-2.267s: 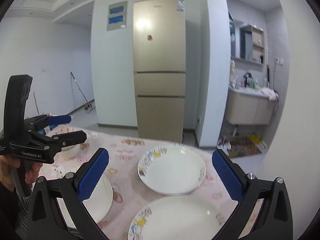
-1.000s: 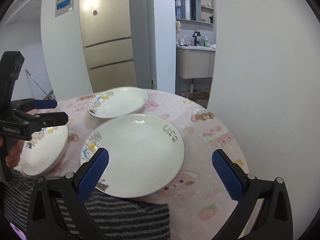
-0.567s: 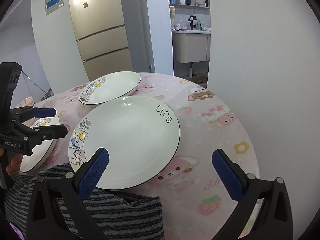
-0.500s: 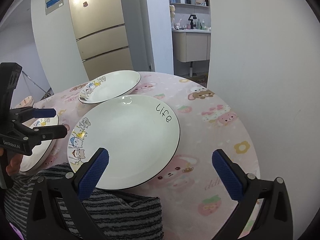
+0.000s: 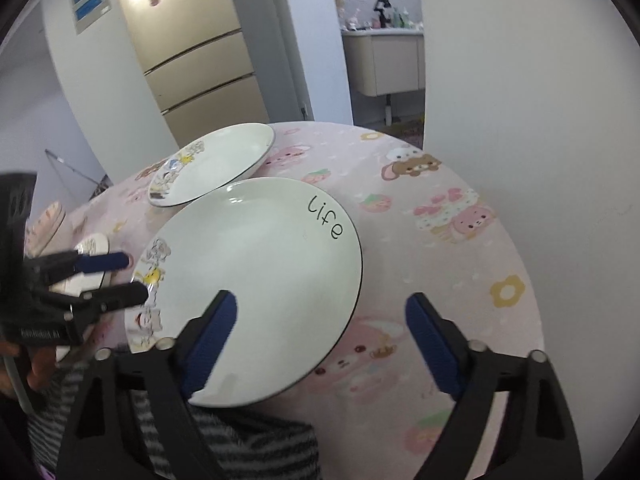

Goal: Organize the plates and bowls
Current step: 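Close the left gripper on the white Life plate rim while the right gripper clamps beside it, then lift the white plate off the table with both grippers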

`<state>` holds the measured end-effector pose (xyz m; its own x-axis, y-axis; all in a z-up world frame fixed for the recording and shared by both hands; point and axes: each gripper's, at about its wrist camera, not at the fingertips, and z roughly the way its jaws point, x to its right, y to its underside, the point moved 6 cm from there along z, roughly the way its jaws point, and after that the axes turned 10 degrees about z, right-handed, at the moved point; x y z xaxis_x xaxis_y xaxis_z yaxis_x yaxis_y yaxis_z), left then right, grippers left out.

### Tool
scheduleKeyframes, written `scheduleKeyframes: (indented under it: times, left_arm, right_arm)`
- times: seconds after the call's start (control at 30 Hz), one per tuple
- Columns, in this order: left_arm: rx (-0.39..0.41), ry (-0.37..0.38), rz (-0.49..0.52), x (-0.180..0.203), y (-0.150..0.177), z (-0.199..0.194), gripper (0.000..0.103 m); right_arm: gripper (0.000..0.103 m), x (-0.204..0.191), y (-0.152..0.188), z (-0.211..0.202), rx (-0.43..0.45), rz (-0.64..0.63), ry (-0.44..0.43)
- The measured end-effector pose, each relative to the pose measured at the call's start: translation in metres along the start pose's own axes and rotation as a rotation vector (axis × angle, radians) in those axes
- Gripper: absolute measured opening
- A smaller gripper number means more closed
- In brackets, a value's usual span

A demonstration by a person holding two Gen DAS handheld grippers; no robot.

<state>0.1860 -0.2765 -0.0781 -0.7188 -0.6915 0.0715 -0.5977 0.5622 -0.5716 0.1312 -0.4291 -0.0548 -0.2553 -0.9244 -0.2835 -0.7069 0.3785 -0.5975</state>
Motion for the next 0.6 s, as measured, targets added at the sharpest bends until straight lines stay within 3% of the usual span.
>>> scheduleKeyframes:
  times: [0.17, 0.43, 0.6]
  left_arm:
    - [-0.01, 0.003, 0.014, 0.002, 0.002, 0.004, 0.063]
    - [-0.039, 0.059, -0.033, -0.001, 0.011, 0.019, 0.038]
    - [-0.037, 0.039, -0.024, -0.001, 0.012, 0.019, 0.036]
  right_arm:
    - [0.055, -0.006, 0.001, 0.014, -0.032, -0.02, 0.018]
    - [0.041, -0.007, -0.002, 0.02, -0.034, -0.041, 0.104]
    - [0.04, -0.009, 0.001, 0.024, -0.032, -0.064, 0.159]
